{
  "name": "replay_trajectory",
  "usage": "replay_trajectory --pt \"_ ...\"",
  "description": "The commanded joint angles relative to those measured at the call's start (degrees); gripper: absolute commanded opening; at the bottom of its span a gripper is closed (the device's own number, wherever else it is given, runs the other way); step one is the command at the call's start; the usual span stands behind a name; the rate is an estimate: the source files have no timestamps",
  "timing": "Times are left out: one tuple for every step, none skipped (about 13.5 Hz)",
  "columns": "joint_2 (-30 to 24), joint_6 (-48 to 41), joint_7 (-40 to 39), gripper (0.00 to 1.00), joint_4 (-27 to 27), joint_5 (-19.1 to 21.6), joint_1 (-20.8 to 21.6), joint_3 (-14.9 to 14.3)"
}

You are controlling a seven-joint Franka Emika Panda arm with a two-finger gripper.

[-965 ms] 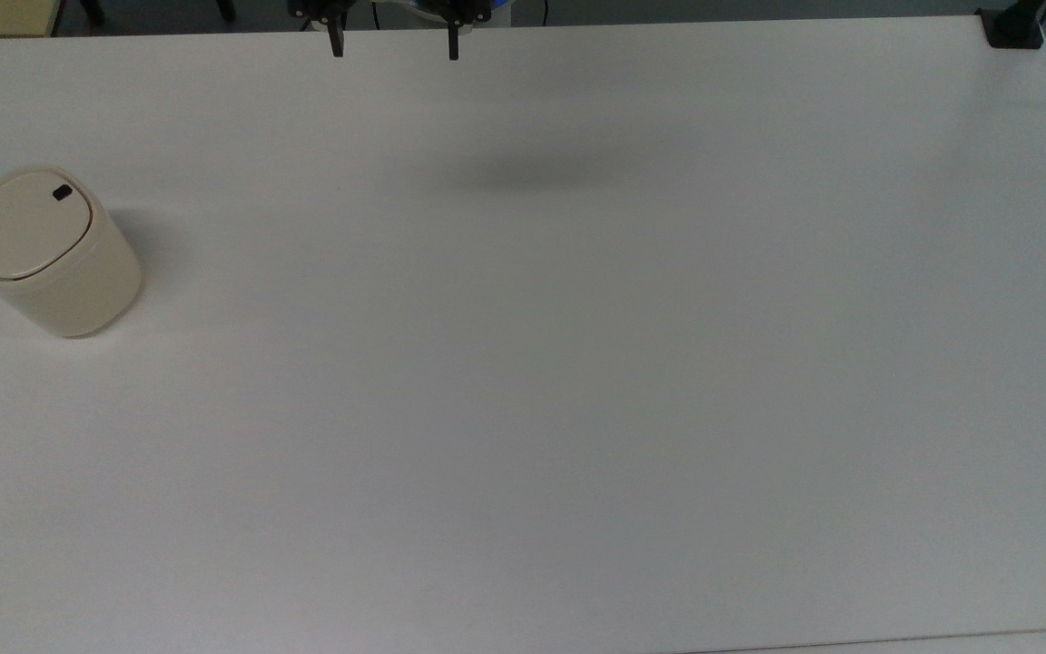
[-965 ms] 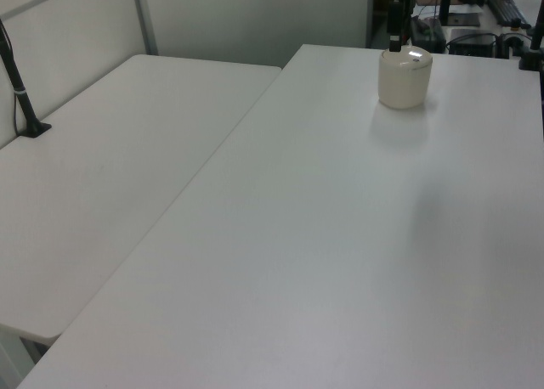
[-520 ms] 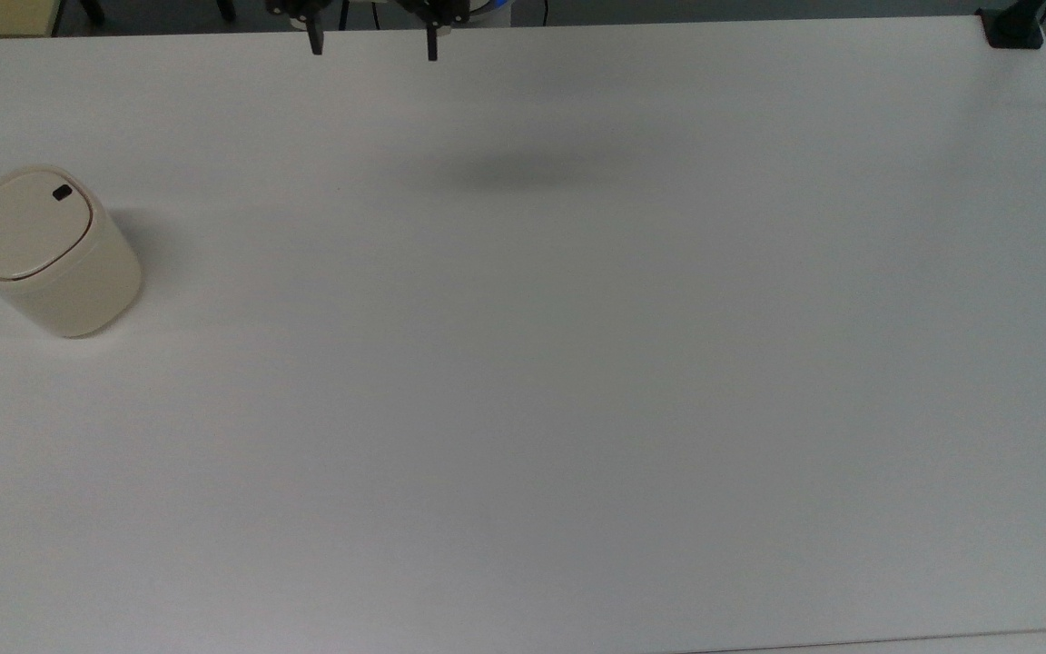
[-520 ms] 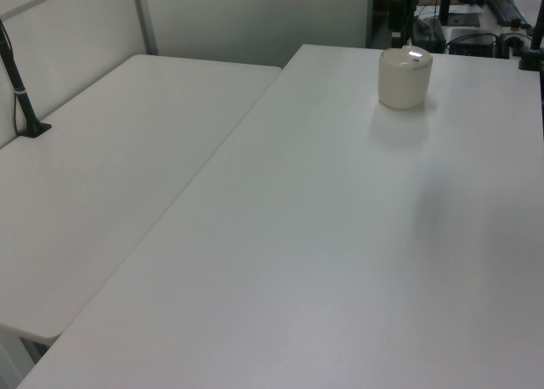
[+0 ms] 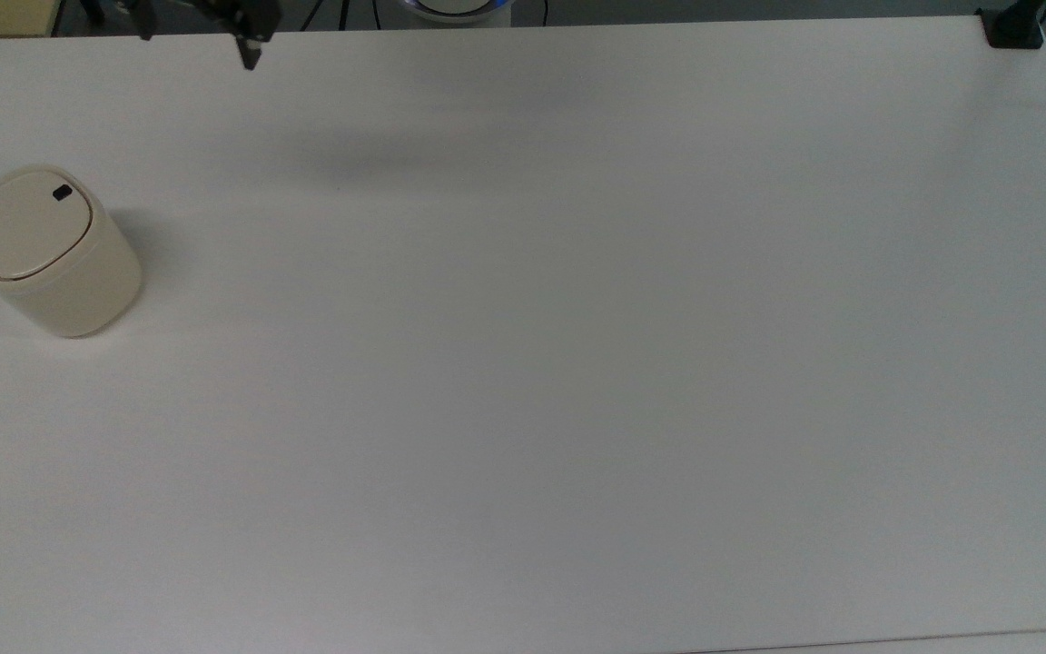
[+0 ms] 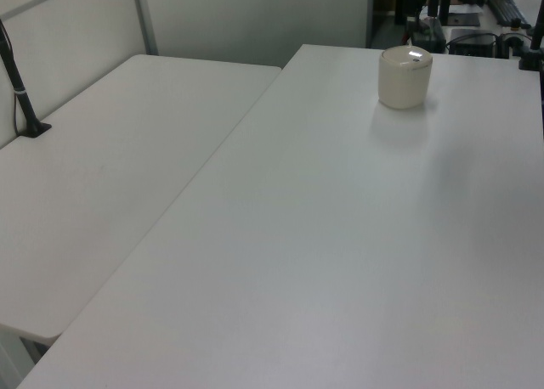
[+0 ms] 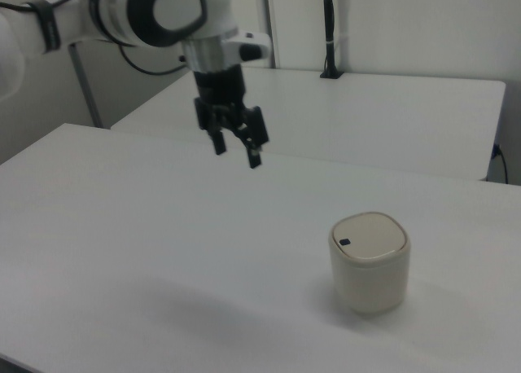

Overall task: Open the trash bin
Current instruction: 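Move the gripper over the bin lid and lower it onto the lid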

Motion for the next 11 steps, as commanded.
replay_trajectory --pt "4.2 7.1 6.4 1.00 -0.4 -1.2 -5.3 0.2" --pt "5.2 9.5 7.4 1.00 -0.4 -1.3 -7.2 0.2" --pt "5.7 10.6 7.8 1.00 -0.4 -1.2 -8.5 0.2" --pt "6.5 12.2 8.6 1.00 -0.4 -1.1 -10.4 0.1" --pt "7.7 14.0 10.3 1.00 0.3 -1.1 -12.2 0.0" --pt "9.1 16.3 12.8 1.00 0.4 -1.1 -13.3 -0.6" --pt "10.5 20.8 15.9 1.00 0.6 -0.9 -13.6 -1.5" --pt "11.4 25.4 19.7 1.00 0.6 -0.7 -14.0 -1.9" --pt "12.3 27.8 21.2 1.00 0.6 -1.1 -14.5 -1.9" --pt "13.1 29.2 21.3 1.00 0.6 -1.0 -14.7 -1.9" --pt "13.7 30.8 21.3 1.00 0.6 -1.0 -14.8 -1.9"
